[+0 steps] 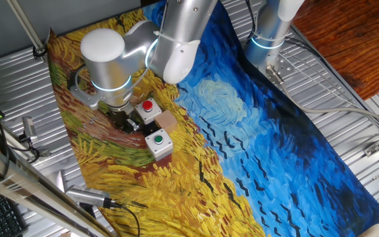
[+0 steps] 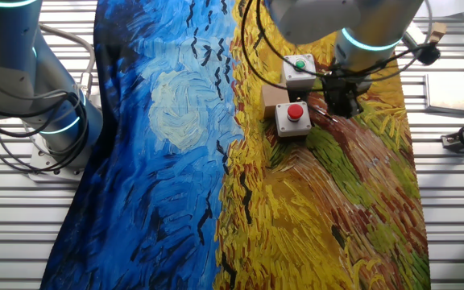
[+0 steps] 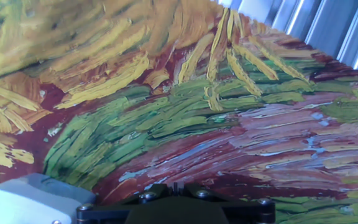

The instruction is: Turn the hands of a clock

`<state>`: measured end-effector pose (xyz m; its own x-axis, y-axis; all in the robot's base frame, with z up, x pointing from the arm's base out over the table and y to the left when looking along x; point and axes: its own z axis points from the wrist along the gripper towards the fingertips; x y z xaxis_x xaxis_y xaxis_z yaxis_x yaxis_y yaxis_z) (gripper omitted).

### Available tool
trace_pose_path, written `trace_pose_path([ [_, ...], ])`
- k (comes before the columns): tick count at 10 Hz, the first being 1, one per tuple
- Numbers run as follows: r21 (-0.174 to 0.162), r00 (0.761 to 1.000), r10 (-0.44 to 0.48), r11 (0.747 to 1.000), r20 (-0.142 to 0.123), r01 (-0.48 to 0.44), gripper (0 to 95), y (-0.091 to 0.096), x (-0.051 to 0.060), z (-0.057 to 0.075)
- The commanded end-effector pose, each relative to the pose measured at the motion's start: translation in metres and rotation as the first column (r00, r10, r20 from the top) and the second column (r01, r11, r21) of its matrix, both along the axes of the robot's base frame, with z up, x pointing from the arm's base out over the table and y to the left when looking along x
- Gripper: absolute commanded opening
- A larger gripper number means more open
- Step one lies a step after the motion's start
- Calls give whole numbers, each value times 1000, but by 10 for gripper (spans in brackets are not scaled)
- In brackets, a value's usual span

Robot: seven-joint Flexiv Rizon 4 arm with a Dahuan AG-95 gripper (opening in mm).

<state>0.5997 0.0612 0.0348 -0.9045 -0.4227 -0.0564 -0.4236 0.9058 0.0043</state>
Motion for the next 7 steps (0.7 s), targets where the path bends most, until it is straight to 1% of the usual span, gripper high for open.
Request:
trace_pose_path([
  [1, 2, 1000, -20, 1000, 2, 20, 0, 10, 7, -3],
  [3, 12, 1000, -31, 999, 1, 31, 0, 14, 8, -6],
  [6, 14, 1000, -27, 1000, 0, 27, 0, 15, 7, -18],
  [7, 13, 1000, -24, 1000, -1, 24, 0, 14, 6, -19],
])
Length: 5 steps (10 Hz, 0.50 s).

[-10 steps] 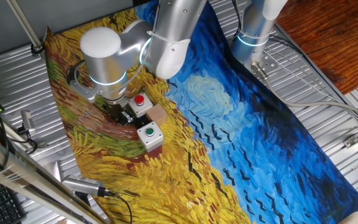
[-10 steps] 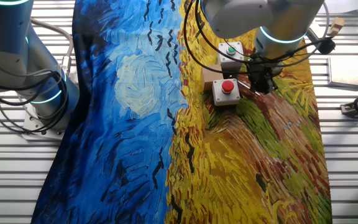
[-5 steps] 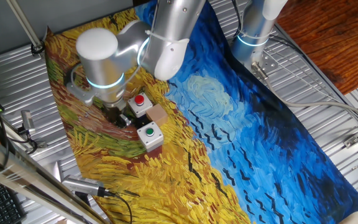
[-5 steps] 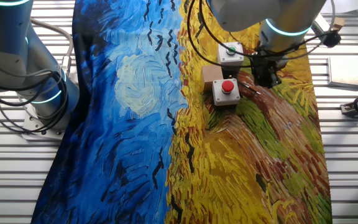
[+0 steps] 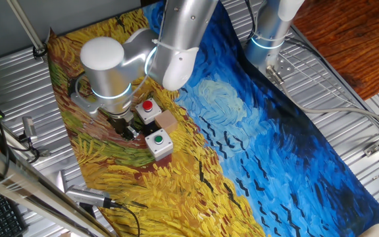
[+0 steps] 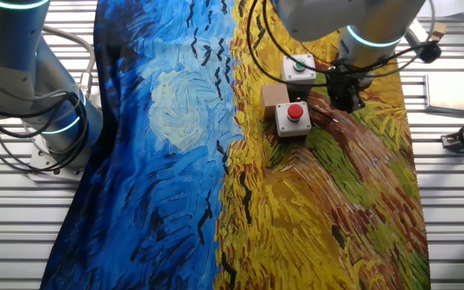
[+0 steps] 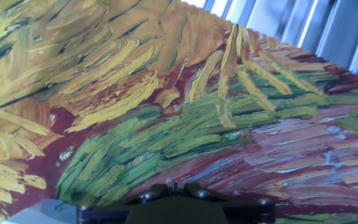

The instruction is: Turn the hands of a clock

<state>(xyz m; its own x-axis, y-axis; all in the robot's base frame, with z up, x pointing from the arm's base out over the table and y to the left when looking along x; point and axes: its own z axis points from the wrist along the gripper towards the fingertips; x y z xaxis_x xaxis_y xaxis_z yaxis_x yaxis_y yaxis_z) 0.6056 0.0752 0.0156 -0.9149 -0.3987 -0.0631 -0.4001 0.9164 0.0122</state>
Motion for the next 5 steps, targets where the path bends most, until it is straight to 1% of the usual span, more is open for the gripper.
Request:
trace_pose_path([
  [1, 2, 1000, 16, 1000, -3, -16, 0, -7, -1, -2],
  [3, 0, 999, 35, 999, -2, -35, 0, -16, -2, -1],
  [5, -2, 999, 37, 999, -2, -37, 0, -19, -3, 0],
])
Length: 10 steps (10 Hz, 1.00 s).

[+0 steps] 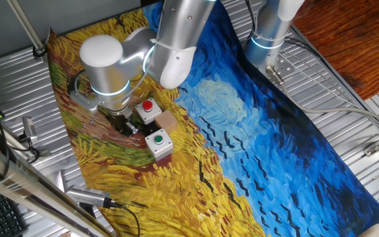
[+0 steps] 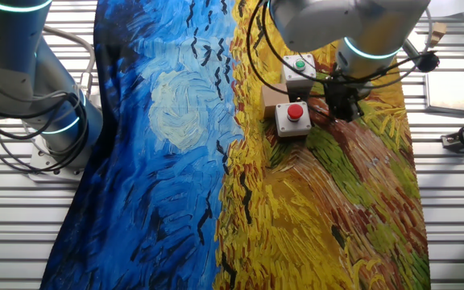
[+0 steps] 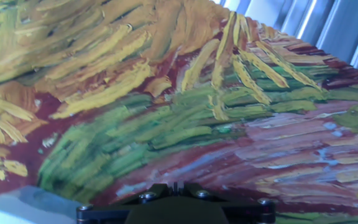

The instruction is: Turn the hands of a clock

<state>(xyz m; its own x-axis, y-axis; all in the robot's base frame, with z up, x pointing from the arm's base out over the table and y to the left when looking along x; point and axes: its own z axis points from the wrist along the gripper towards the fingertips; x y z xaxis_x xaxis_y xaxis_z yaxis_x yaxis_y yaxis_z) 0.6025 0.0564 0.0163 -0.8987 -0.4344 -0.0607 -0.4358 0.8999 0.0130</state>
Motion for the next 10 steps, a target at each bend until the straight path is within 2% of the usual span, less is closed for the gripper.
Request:
trace_pose_path([
  [1, -2, 1000, -2, 1000, 1, 2, 0, -1, -1, 0],
  [10, -5, 1000, 12, 1000, 0, -12, 0, -11, -3, 3],
])
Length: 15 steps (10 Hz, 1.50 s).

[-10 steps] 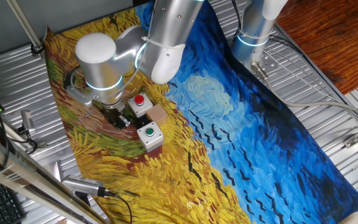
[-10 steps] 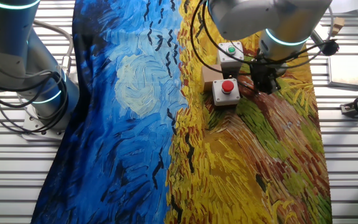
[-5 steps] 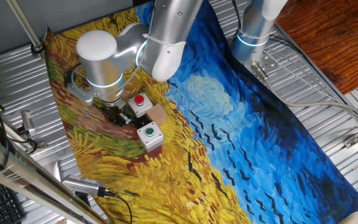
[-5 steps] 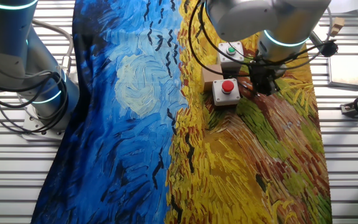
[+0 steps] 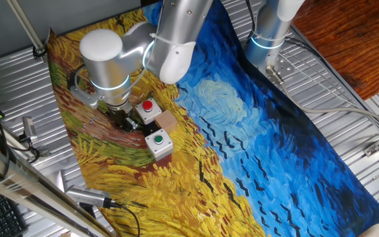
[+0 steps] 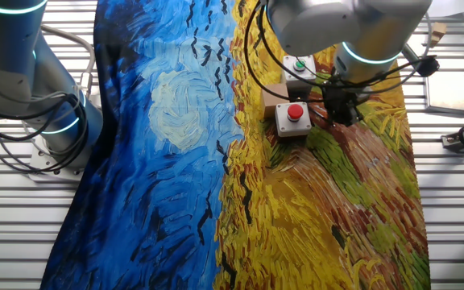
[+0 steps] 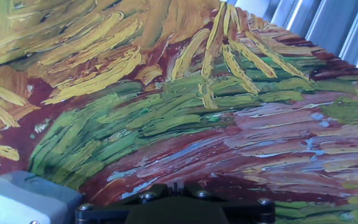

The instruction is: Turn the hands of a clock

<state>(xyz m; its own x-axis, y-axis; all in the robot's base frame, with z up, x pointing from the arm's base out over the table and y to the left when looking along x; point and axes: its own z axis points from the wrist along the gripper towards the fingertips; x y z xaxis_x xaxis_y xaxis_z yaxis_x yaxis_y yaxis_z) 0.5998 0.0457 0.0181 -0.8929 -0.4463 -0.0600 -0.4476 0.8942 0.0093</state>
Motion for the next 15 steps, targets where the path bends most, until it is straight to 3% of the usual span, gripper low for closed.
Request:
trace_pose_path([
  [1, -3, 1000, 10, 1000, -1, -10, 0, -1, 1, 10],
  [4, -9, 999, 47, 999, -4, -47, 0, 5, 4, 48],
  [7, -7, 999, -8, 1000, -34, 8, 0, 5, 4, 48],
  [12, -7, 994, -101, 995, -36, 100, 0, 5, 4, 48],
  [13, -3, 996, -87, 996, -35, 87, 0, -1, 4, 50],
  [15, -4, 998, -49, 999, -35, 49, 0, -32, 6, 53],
])
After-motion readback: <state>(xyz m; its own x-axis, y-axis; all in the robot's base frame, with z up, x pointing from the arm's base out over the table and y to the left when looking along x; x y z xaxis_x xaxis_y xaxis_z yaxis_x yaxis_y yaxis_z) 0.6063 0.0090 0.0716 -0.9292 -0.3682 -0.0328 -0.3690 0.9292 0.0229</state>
